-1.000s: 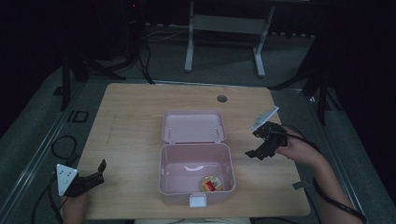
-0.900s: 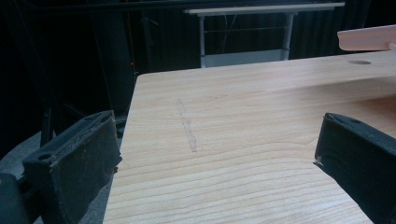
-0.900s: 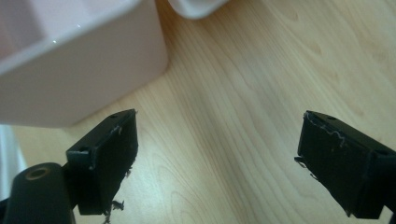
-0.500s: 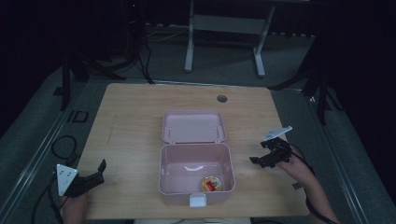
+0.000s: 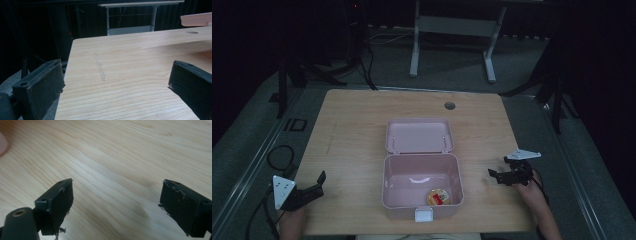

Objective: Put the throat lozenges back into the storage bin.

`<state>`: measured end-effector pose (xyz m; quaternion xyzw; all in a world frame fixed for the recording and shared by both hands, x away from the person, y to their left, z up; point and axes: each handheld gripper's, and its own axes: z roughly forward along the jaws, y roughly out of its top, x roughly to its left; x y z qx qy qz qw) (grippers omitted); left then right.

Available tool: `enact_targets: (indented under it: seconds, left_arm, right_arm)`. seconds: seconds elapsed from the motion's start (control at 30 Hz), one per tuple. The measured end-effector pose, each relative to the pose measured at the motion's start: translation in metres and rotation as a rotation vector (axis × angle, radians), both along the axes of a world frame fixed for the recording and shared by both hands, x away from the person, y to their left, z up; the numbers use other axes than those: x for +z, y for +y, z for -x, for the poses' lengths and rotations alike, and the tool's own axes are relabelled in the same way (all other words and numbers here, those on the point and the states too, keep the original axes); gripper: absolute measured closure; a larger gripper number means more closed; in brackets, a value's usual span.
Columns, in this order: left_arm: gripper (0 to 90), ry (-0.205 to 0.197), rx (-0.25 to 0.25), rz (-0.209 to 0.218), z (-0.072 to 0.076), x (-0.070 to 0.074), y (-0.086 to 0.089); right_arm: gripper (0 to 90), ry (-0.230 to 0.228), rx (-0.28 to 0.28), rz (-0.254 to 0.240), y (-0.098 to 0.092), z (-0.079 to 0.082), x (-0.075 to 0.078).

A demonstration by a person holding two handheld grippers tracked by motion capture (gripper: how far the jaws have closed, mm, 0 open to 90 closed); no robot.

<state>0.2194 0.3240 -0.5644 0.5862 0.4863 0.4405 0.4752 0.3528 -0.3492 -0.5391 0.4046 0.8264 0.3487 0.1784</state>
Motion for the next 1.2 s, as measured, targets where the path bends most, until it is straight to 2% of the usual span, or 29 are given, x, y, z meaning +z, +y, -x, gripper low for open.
enact_targets:
  seconds: [0.17, 0.4, 0.5, 0.73, 0.8, 0.9, 1.07, 1.2]
  left_arm:
    - [0.4, 0.0, 0.001, 0.003, 0.0, 0.0, 0.0]
    - [0.4, 0.002, 0.001, 0.005, 0.0, 0.0, 0.0]
    - [0.4, 0.002, 0.0, 0.003, 0.0, 0.0, 0.0]
    - [0.4, 0.003, -0.001, 0.006, 0.0, 0.0, 0.001]
    - [0.4, 0.003, -0.001, 0.008, 0.0, 0.0, 0.001]
    - [0.4, 0.004, 0.0, 0.01, 0.0, 0.0, 0.001]
    - [0.4, 0.003, 0.0, 0.012, 0.0, 0.0, 0.001]
    - [0.4, 0.003, 0.0, 0.013, 0.0, 0.0, 0.001]
  right_arm:
    - [10.8, -0.045, -0.092, 0.006, -0.01, 0.009, -0.007]
    - [10.8, -0.147, -0.253, -0.007, -0.018, 0.018, -0.009]
    - [10.8, -0.158, -0.286, -0.041, -0.021, 0.018, -0.01]
    - [10.9, -0.166, -0.369, -0.058, -0.025, 0.015, -0.01]
    - [10.9, -0.177, -0.388, -0.093, -0.029, 0.015, -0.01]
    - [10.9, -0.186, -0.418, -0.112, -0.032, 0.016, -0.009]
    - [10.9, -0.186, -0.455, -0.102, -0.033, 0.016, -0.01]
    - [10.9, -0.176, -0.457, -0.092, -0.032, 0.014, -0.01]
